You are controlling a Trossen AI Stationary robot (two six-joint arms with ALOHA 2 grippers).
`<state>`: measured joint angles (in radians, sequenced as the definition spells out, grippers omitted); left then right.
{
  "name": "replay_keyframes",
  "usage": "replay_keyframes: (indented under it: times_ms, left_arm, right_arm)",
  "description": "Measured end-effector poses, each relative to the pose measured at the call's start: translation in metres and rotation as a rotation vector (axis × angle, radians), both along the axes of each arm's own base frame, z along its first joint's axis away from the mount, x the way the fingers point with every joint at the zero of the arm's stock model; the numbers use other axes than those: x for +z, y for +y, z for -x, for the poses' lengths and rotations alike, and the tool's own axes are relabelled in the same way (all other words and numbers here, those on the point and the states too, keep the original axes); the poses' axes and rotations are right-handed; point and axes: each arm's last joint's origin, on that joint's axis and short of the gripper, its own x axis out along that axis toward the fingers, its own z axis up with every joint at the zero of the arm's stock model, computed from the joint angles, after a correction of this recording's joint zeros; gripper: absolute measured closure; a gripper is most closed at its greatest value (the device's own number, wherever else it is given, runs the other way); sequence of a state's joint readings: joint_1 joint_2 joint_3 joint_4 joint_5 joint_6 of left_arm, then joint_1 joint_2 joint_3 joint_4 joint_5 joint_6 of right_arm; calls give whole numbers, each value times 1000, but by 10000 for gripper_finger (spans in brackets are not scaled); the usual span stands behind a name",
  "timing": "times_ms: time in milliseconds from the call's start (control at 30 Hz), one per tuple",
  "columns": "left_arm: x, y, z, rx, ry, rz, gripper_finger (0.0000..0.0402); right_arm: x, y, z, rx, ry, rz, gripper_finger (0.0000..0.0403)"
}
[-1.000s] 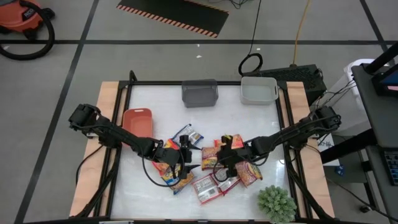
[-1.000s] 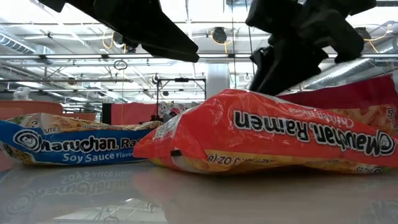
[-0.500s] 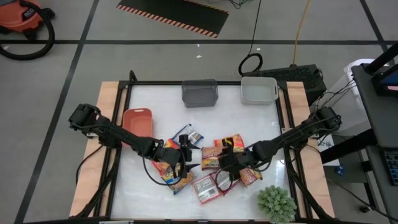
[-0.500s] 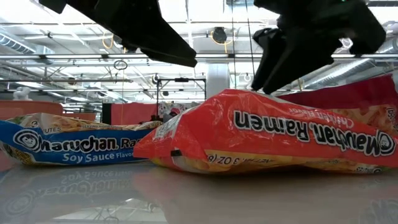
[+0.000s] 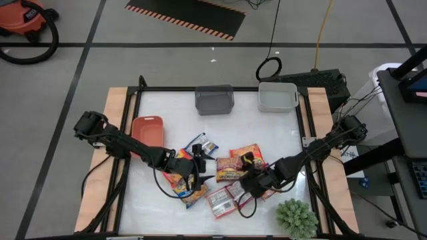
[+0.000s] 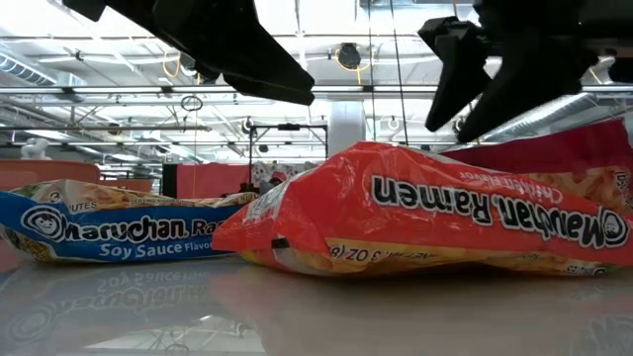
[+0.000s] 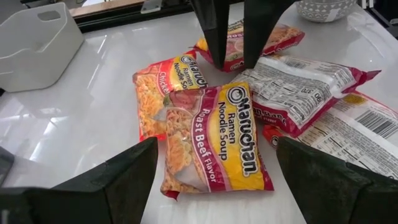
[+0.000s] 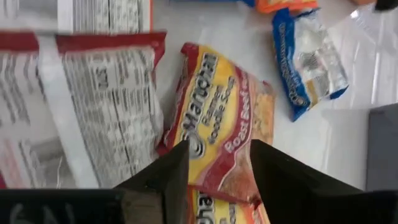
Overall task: Sort Maruchan noodles
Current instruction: Put the top red noodle pack into the orange bin
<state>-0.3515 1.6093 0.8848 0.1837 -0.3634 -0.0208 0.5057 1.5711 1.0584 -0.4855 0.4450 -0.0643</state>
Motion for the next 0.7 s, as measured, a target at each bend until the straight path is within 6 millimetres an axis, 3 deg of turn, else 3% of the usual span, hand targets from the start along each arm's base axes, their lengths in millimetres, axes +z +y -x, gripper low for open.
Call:
replay_keyframes:
  times_ms: [300,567,700]
  left_arm:
    - [0,1,0,10,-1,12,69]
    - [0,1,0,3,0,-3,69]
    - [0,1,0,-3,1,-15,69]
  right_arm:
    - [-27,-13,15,-1,114,32,216]
    - [-46,-17,11,147,-10,42,225]
    - [-54,-21,15,162,20,36,233]
